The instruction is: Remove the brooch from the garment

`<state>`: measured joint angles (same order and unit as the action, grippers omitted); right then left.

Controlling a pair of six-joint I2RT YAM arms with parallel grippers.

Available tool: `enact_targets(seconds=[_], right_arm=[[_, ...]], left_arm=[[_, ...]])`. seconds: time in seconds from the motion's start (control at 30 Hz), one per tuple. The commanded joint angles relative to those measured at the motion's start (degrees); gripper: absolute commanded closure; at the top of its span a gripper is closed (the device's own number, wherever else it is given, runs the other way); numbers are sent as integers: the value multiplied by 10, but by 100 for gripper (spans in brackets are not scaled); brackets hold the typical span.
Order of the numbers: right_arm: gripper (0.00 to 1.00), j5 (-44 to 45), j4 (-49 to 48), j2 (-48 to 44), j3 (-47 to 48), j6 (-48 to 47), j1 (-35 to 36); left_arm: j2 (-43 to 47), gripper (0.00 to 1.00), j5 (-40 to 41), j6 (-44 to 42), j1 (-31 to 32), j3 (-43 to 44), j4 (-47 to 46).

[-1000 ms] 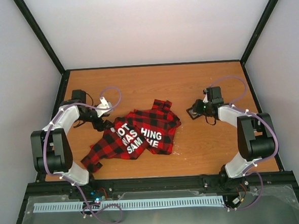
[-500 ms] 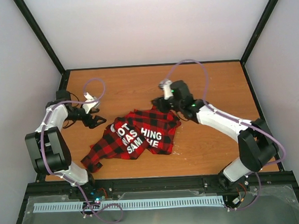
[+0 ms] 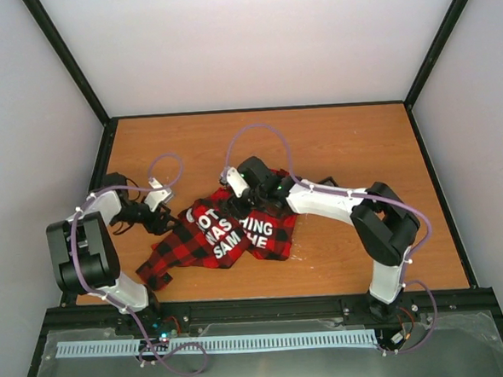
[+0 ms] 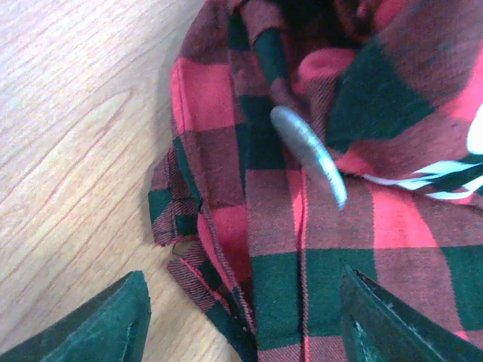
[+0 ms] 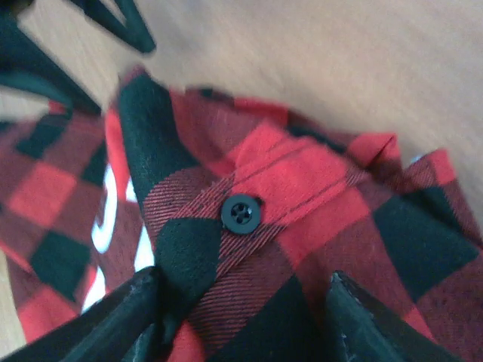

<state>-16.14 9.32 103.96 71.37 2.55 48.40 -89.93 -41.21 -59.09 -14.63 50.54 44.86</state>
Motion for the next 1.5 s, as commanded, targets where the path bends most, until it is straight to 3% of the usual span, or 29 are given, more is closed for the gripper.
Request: enact_targets(seconds=[0.0, 0.13, 0.2, 0.37, 0.47, 0.5, 0.57, 0.83, 1.07, 1.27, 1.33, 1.47], right_arm=[[49, 5, 22, -6, -21, -7, -5], [83, 9, -1, -25, -67, 21, -27], [93, 10, -25, -48, -99, 37, -38], [97, 15, -61, -99, -162, 48, -48], [97, 19, -77, -126, -194, 52, -54], [97, 20, -81, -134, -202, 53, -57], [97, 22, -86, -147, -219, 54, -61], [97, 42, -111, -217, -300, 61, -83], [97, 45, -122, -259, -365, 65, -87], [95, 46, -130, -286, -407, 87, -87], [87, 40, -126, -292, -407, 93, -87], [59, 43, -101, -321, -378, 93, -87]], left_arm=[[-13, 33, 25, 25, -2, -16, -60], [-37, 38, 38, 42, 12, -32, -87], [-37, 43, 39, 47, 23, -45, -106], [-44, 52, 37, 76, 60, -56, -139], [-56, 75, 25, 92, 69, -43, -142], [-61, 92, 21, 97, 69, -37, -138], [-65, 99, 21, 108, 69, -23, -129], [-6, 99, 48, 96, 50, 28, -99], [-5, 99, 107, 81, -5, 80, -86], [14, 99, 119, 76, -18, 66, -102], [23, 91, 81, 63, -18, 65, -73], [40, 58, 10, 3, -17, 87, -1]])
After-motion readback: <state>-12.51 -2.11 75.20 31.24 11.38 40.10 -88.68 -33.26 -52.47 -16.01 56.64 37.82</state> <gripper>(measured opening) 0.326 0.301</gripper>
